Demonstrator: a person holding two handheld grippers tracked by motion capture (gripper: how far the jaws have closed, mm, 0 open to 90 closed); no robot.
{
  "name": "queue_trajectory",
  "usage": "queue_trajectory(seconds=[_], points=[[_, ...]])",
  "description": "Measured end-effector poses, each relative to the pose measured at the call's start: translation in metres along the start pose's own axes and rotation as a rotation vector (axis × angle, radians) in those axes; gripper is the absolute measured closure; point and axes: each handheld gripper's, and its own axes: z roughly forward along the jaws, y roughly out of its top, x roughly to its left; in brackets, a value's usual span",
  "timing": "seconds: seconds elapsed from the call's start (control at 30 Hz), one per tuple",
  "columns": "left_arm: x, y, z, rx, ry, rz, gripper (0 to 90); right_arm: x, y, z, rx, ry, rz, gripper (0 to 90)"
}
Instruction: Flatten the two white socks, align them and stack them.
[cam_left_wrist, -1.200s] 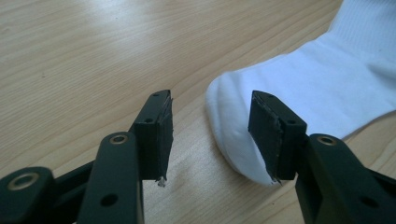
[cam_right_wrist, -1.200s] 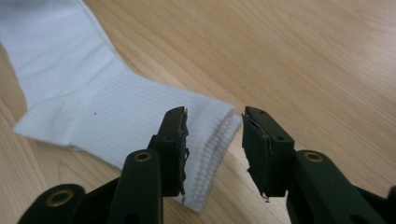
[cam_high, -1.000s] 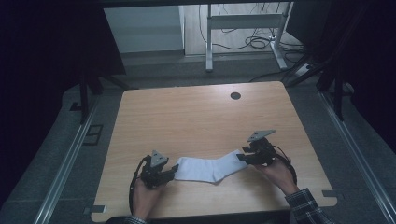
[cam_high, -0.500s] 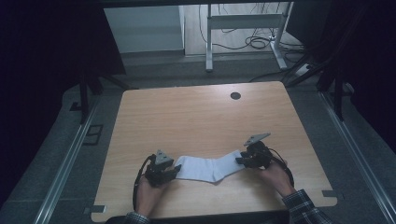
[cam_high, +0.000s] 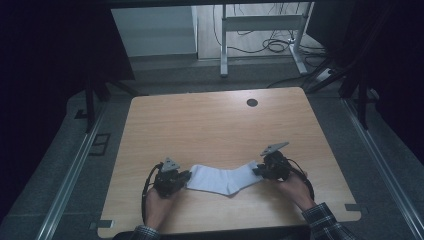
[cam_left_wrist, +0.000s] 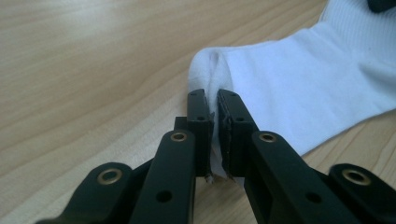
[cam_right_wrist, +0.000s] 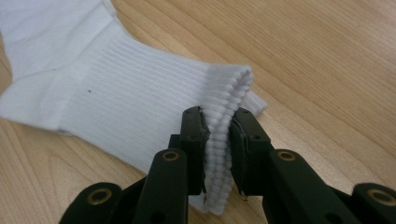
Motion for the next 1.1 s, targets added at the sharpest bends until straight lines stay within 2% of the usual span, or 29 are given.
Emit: queue_trajectory(seconds=[0.33,0.5,0.67,0.87,1.1], points=[[0.007,0.018,0.003,-0.027,0.017,0.006,85.3,-0.004,0.007,-0.01,-0.054,-0.005,0.009,75.5],[0.01,0.033,0.007,-0.038,0.024,0.016,85.4,-0.01,0.012,-0.014,-0.081,-0.017,0.022,75.6],[0.014,0.053,0.013,-0.049,0.033,0.022,85.4,-0.023,0.023,-0.019,-0.119,-0.029,0.05,75.6],[0.024,0.076,0.025,-0.048,0.058,0.026,85.2,-0.041,0.041,-0.015,-0.15,-0.062,0.087,75.5],[0.035,0.081,0.043,-0.008,0.078,0.011,84.6,-0.057,0.051,-0.003,-0.153,-0.086,0.119,75.1]])
